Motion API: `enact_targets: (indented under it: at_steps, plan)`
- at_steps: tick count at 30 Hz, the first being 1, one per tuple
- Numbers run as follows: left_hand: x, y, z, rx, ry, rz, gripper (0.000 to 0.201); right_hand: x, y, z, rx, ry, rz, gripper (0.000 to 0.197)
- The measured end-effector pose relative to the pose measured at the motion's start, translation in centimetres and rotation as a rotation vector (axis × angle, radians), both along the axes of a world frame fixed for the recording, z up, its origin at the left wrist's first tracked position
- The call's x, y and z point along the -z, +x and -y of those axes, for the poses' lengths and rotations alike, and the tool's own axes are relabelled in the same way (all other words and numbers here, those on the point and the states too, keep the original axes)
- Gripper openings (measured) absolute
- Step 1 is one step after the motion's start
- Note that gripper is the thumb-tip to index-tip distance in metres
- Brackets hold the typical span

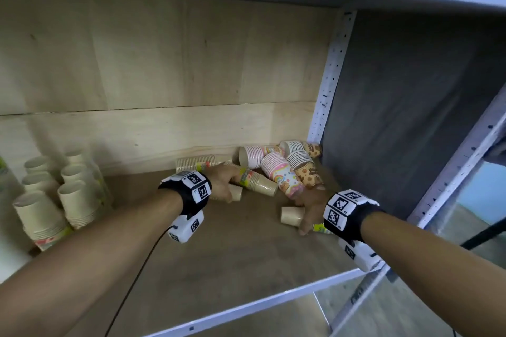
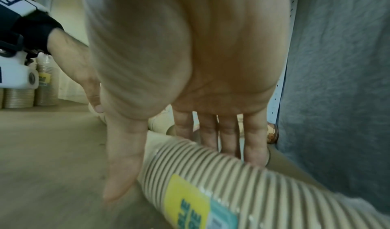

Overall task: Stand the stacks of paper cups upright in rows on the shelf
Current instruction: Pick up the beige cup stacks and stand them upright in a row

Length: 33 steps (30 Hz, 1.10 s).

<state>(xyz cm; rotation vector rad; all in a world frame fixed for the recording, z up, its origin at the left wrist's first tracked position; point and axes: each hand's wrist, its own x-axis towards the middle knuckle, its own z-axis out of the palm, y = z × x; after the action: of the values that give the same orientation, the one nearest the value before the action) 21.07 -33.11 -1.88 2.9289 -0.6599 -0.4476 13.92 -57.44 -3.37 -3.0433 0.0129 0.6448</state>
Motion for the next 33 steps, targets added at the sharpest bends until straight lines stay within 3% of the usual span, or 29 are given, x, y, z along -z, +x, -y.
enact_targets:
  at_steps: [17,24,28,33]
  plan:
    - [1.7,0.4,0.0,0.060,0.181,0.096,0.049,1.3,0.5,0.7,0.017,0.059,-0.019,0.073]
    - [-0.2,0.4,-0.3,0.049,0.060,0.006,0.057,-0.8,1.5,-0.6,-0.014,0.063,0.019,0.081]
    - [-2.1,0.5,-1.1,0.036,-0.022,0.019,0.065,-3.1,3.1,-2.9,-0.009,0.019,-0.023,0.099]
    - [-4.2,0.6,-3.1,-0.005,-0.128,0.042,0.061,-5.5,3.8,-6.0,-0.078,0.149,0.069,0.073]
